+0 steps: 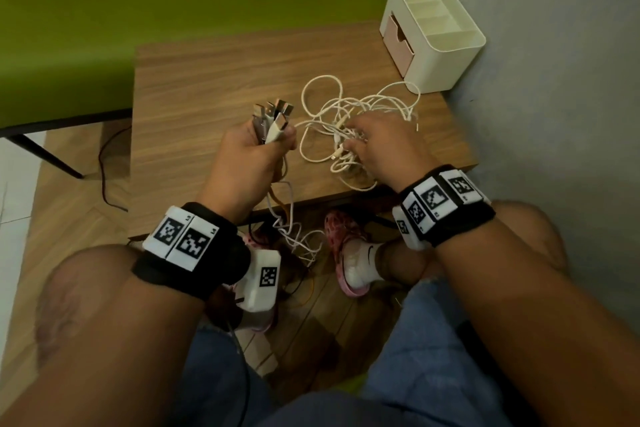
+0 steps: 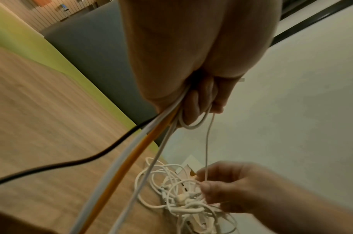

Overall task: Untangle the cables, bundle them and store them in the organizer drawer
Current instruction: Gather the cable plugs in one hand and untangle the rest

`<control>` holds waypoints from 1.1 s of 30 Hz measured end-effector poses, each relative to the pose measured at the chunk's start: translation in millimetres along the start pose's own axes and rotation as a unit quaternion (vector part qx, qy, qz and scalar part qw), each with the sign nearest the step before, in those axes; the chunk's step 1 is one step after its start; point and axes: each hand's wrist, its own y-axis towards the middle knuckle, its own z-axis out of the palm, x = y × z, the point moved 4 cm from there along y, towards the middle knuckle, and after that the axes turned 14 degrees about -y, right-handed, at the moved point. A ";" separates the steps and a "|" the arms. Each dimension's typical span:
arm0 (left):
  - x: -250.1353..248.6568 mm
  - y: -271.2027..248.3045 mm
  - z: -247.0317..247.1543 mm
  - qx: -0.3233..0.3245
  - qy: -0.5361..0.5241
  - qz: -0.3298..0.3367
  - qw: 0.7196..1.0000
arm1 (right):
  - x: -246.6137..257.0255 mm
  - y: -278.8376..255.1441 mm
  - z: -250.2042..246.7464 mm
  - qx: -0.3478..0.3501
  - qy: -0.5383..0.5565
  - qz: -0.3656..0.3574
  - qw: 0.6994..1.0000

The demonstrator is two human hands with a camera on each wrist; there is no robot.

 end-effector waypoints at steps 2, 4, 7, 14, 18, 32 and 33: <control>7.4 2.8 -3.5 -0.018 0.041 -0.003 0.999 | 2.8 -7.9 -11.5 -0.010 -0.061 0.016 0.998; 11.5 4.5 -3.6 -0.017 0.064 -0.001 0.998 | 6.2 -17.9 -24.7 -0.046 -0.098 0.021 0.994; 11.3 8.3 6.3 0.009 0.080 0.000 0.997 | 14.6 -26.0 -31.3 -0.093 0.008 -0.034 0.995; -14.6 43.7 23.0 0.099 0.066 0.019 0.993 | 11.4 9.2 -13.0 0.046 0.343 0.031 0.938; -16.5 61.7 16.8 0.108 0.070 0.018 0.992 | 11.0 27.3 -1.5 0.053 0.413 0.011 0.909; -28.9 108.9 0.9 0.052 -0.034 0.034 0.997 | -30.4 72.6 -1.4 0.112 0.305 -0.016 0.945; -25.3 113.3 -2.5 0.033 0.003 0.020 0.999 | -37.2 77.3 -4.9 0.094 0.328 -0.014 0.940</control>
